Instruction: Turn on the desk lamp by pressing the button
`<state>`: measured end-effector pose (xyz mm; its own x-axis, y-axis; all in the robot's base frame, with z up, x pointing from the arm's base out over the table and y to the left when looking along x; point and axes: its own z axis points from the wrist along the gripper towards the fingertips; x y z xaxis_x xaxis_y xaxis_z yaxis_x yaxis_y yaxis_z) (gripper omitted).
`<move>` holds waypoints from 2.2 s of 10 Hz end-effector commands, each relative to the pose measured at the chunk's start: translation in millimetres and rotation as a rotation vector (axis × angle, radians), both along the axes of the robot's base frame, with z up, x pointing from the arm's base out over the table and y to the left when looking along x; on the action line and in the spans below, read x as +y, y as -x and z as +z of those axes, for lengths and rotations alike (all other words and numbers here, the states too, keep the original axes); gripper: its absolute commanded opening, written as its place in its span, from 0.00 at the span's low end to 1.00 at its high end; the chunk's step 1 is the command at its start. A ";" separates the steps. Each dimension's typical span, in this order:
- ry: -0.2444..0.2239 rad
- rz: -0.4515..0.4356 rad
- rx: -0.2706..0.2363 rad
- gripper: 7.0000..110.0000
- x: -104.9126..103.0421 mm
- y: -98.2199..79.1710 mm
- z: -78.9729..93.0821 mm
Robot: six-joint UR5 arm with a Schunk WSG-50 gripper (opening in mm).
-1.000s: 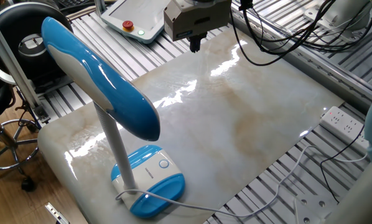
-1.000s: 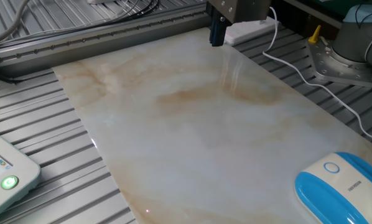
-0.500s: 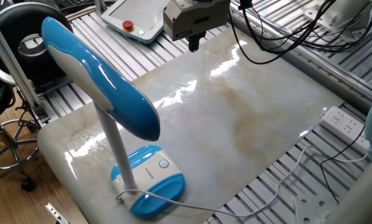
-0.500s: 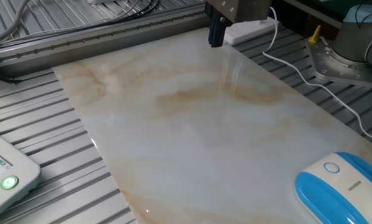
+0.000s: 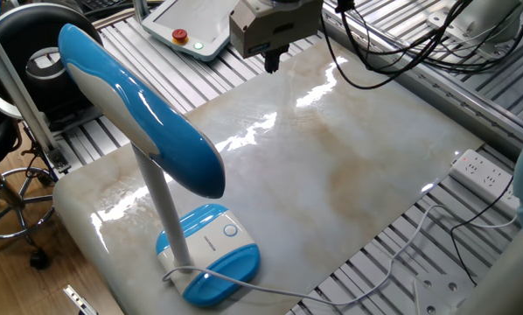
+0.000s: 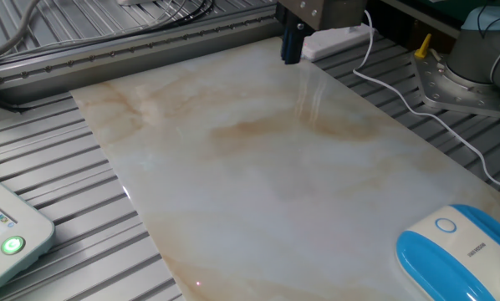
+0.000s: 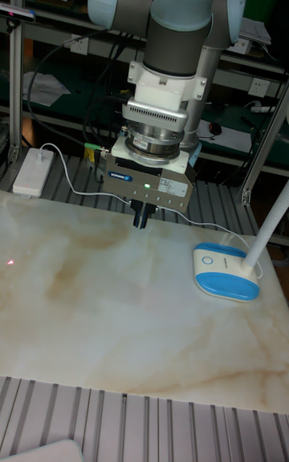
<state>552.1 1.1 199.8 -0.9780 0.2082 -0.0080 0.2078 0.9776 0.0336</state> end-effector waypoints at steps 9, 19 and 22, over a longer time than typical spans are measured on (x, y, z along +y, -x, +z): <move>-0.039 -0.001 -0.074 0.00 9.0 -18.4 2.7; 0.035 0.079 0.093 0.00 -10.0 23.5 1.9; -0.009 0.311 0.174 0.00 -6.0 47.9 4.6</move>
<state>519.8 -11.5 201.2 -0.9912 0.0713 0.1111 0.0690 0.9973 -0.0247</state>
